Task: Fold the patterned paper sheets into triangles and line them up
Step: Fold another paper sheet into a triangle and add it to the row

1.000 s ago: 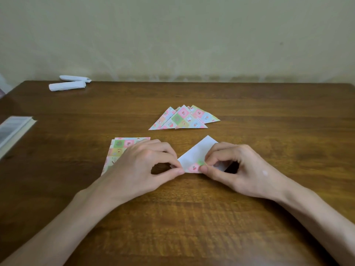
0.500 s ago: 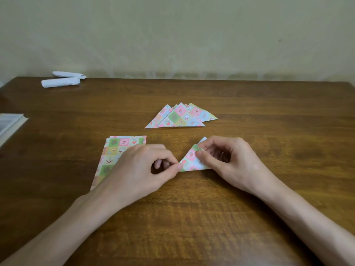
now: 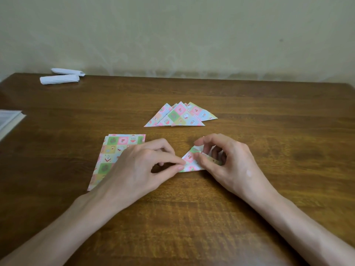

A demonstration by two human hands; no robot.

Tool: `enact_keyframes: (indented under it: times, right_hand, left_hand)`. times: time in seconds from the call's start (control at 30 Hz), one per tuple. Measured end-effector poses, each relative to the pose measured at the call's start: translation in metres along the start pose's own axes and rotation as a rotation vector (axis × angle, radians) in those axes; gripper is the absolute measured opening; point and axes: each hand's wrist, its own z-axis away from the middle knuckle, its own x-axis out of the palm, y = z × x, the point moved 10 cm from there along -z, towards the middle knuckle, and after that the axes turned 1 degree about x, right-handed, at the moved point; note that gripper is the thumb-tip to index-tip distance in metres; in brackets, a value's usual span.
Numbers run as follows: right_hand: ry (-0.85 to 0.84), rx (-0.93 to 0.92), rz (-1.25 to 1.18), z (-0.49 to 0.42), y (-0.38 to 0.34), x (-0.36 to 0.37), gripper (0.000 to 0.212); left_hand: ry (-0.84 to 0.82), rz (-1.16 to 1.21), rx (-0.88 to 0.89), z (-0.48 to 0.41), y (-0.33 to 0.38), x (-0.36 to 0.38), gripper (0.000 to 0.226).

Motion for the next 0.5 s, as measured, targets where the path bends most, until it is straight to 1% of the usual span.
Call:
enact_keyframes:
  times: [0.13, 0.2, 0.4, 0.5]
  right_hand:
    - [0.011, -0.027, 0.076, 0.001, -0.002, 0.000, 0.005]
    - [0.022, -0.035, 0.122, 0.002, -0.002, 0.000, 0.004]
    - [0.081, -0.125, 0.242, 0.008, -0.014, -0.002, 0.022]
    - [0.078, -0.161, 0.260, 0.011, -0.019, -0.003, 0.032]
  left_hand:
    - [-0.023, -0.002, 0.014, 0.001, -0.001, 0.002, 0.022]
    - [-0.025, -0.008, 0.027, 0.001, -0.002, 0.003, 0.021]
    - [-0.033, -0.049, 0.049, 0.002, -0.001, 0.003, 0.024]
    - [-0.045, -0.079, 0.065, 0.002, 0.000, 0.004, 0.026]
